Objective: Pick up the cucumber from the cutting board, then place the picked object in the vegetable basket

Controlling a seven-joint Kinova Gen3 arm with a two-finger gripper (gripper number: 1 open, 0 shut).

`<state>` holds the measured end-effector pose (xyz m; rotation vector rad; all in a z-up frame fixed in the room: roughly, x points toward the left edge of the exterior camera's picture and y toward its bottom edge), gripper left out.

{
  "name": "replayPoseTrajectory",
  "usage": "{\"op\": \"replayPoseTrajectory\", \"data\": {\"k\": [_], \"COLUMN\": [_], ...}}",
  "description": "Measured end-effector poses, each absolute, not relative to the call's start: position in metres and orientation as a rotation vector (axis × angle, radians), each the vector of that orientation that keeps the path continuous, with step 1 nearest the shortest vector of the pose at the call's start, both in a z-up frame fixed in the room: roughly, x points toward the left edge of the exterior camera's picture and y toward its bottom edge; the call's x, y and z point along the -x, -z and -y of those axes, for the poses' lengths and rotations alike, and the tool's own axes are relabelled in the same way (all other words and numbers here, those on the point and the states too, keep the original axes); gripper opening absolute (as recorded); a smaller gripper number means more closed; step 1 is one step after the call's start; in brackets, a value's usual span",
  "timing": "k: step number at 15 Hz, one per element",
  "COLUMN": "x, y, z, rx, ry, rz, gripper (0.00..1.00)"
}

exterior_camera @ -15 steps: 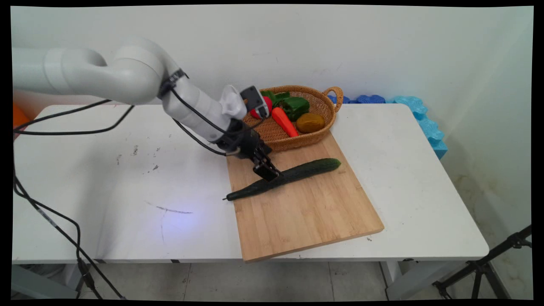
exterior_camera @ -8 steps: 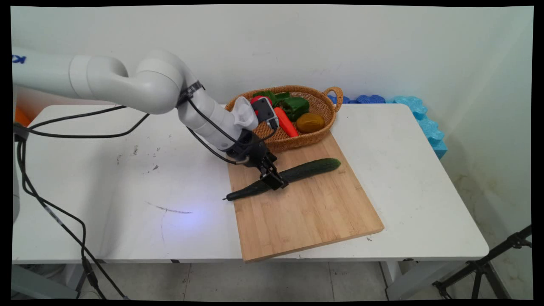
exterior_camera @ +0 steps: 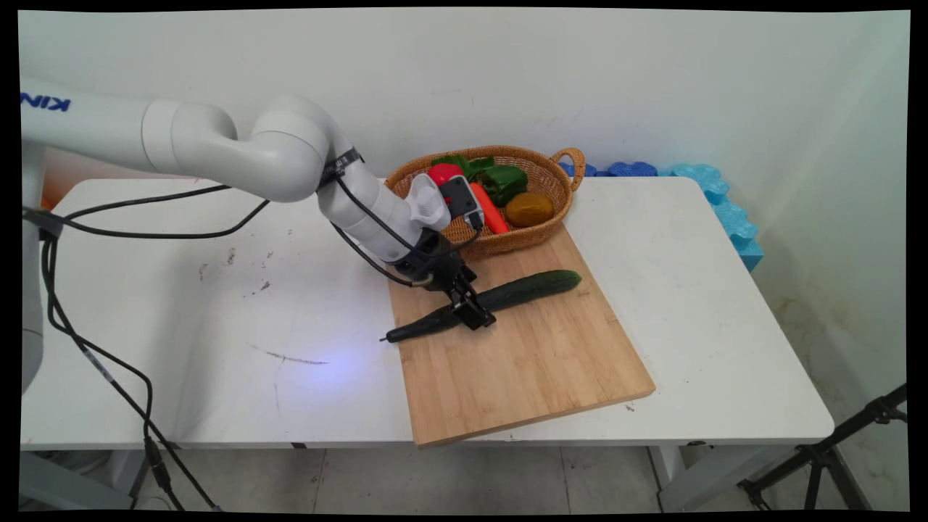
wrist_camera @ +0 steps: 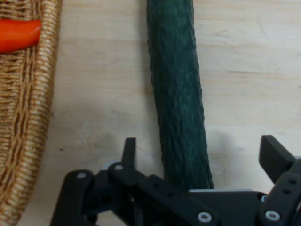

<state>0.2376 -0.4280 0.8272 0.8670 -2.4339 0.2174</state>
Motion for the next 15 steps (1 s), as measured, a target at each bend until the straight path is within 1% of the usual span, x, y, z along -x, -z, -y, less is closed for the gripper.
{"op": "replayPoseTrajectory", "data": {"k": [1,2,7,10,12,15], "x": [-0.237,-0.236,-0.234,-0.234,-0.234,-0.241], "y": [-0.826,-0.825,-0.823,-0.831,-0.843,-0.874], "z": [0.429,0.43,0.432,0.43,0.427,0.423], "rx": [-0.868,-0.869,-0.858,-0.842,-0.832,-0.827], "ry": [-0.218,-0.219,-0.225,-0.231,-0.237,-0.248], "rz": [2.435,2.436,2.441,2.436,2.426,2.405], "gripper": [1.0,0.0,0.0,0.0,0.0,0.0]}}
